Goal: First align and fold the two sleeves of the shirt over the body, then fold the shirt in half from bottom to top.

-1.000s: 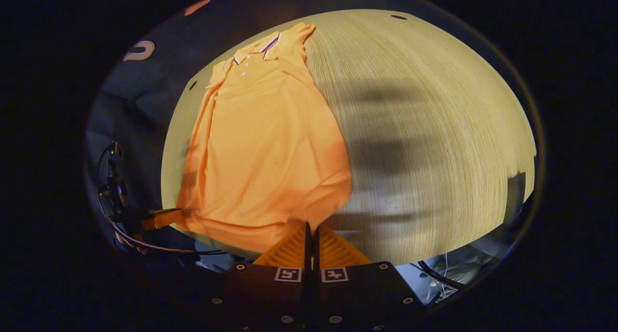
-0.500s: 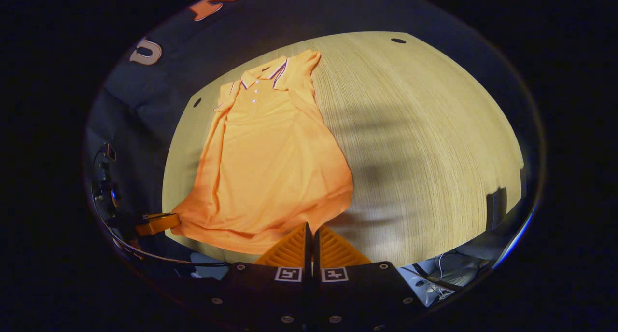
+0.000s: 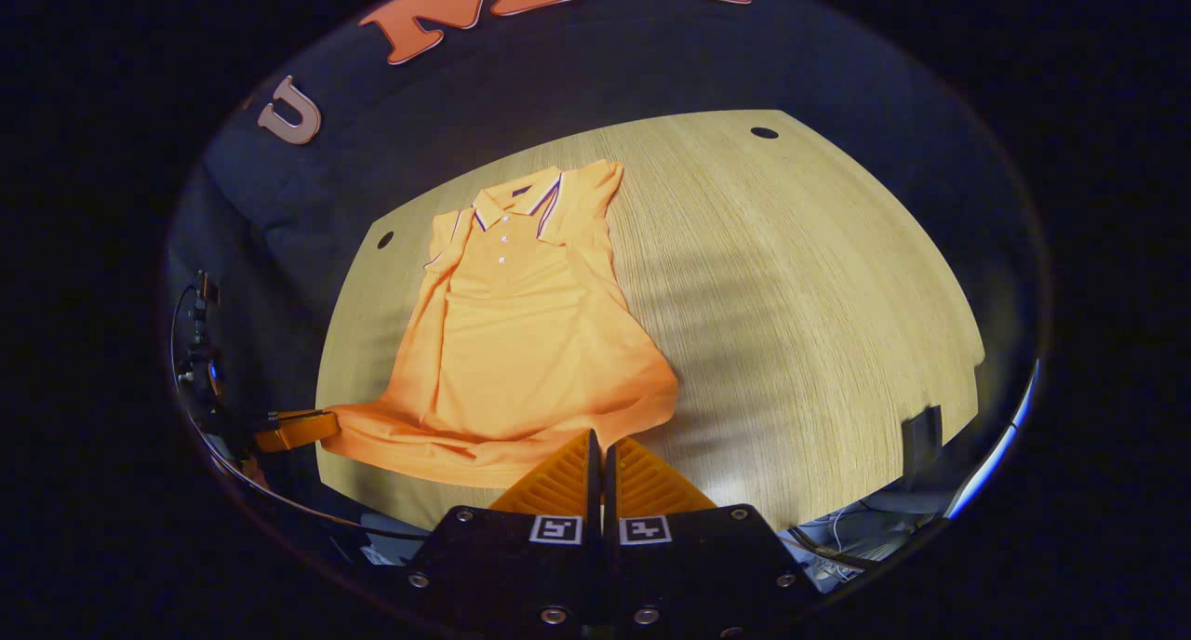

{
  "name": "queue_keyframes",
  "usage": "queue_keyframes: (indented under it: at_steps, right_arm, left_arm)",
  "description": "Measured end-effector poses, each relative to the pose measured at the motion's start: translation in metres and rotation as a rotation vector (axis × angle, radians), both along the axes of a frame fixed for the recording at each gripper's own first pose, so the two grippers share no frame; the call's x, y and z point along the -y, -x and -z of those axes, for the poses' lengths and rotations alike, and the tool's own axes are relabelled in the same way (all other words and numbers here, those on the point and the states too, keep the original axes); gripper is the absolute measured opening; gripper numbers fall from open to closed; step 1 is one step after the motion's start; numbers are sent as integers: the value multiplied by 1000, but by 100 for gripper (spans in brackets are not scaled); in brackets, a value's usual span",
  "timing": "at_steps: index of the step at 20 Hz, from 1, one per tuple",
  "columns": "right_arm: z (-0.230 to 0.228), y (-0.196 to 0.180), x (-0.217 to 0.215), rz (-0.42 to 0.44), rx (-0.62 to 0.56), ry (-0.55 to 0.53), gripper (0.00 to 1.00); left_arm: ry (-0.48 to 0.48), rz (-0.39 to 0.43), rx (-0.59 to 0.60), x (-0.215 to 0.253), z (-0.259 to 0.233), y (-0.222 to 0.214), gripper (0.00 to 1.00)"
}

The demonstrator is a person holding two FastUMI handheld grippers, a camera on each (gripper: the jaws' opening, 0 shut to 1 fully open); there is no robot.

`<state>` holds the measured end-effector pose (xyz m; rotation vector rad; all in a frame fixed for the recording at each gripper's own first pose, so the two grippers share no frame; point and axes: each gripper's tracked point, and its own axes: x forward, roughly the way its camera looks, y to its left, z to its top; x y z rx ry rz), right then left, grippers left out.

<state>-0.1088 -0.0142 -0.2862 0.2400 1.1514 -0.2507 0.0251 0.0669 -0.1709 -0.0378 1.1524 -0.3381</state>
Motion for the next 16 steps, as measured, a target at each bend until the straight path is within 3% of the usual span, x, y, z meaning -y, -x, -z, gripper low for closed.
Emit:
queue_keyframes:
  at_steps: [11, 14, 16]
  right_arm:
    - [3, -65, 9, -45, 14, -45, 0]
    - [9, -69, 11, -64, -15, -53, 0]
    - [13, -70, 15, -70, -31, -47, 0]
  left_arm:
    - [-17, -31, 59, 1, -19, -69, 1]
    - [5, -51, -73, 3, 11, -54, 1]
    - [-47, -91, -190, -11, 45, -39, 1]
